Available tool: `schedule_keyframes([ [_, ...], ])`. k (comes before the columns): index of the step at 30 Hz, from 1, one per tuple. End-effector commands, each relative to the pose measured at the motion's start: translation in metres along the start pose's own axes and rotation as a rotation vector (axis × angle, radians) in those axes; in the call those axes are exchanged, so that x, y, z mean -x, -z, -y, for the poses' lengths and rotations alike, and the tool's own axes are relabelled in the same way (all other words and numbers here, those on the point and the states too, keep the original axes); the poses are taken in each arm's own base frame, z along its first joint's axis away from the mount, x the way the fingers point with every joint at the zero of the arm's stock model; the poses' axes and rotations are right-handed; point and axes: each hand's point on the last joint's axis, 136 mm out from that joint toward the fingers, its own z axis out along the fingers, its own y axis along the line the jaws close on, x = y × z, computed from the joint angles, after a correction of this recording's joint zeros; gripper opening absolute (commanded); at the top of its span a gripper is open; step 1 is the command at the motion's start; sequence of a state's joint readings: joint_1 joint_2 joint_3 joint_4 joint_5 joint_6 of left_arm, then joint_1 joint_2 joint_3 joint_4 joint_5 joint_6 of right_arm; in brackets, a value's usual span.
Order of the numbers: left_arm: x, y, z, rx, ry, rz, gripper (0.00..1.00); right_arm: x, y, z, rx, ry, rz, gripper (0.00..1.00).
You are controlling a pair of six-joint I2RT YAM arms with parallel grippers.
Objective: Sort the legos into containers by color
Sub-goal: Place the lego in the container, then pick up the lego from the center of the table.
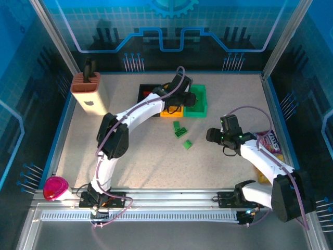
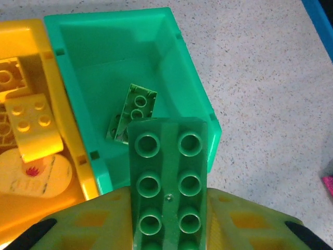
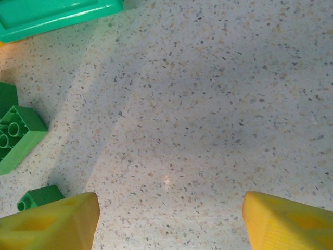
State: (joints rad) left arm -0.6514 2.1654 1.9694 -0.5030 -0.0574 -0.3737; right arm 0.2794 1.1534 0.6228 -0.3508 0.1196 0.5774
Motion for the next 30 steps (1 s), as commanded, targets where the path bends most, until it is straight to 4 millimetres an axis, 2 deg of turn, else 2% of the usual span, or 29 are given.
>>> schedule_keyframes([
  [1,0.005,-0.008,0.007,-0.028,-0.039,-0.038,0.37,-0.002,0.004,0.005,0.002,-0.029,0.001,0.74],
  [4,0.009,-0.02,0.012,-0.044,-0.046,-0.059,0.39,-0.003,0.005,0.005,0.008,-0.031,0.005,0.74],
  [6,0.01,-0.028,0.014,-0.054,-0.049,-0.067,0.44,-0.003,0.006,0.005,0.009,-0.032,0.006,0.74],
  [10,0.01,-0.028,0.025,-0.091,-0.052,-0.114,0.68,-0.004,0.007,0.003,0.031,-0.033,0.009,0.74],
  [13,0.016,-0.015,0.02,-0.052,-0.045,-0.092,0.71,-0.005,0.008,0.002,0.023,-0.014,0.008,0.74],
  [19,0.016,0.03,0.027,-0.131,-0.036,0.022,0.71,-0.009,0.007,-0.006,0.034,0.023,-0.013,0.74],
  [26,-0.008,0.068,0.006,-0.095,-0.033,0.068,0.7,-0.024,-0.005,-0.051,0.123,0.137,-0.077,0.76],
  [30,-0.028,0.079,-0.011,-0.067,-0.015,0.079,0.7,-0.038,-0.015,-0.076,0.144,0.19,-0.116,0.77],
])
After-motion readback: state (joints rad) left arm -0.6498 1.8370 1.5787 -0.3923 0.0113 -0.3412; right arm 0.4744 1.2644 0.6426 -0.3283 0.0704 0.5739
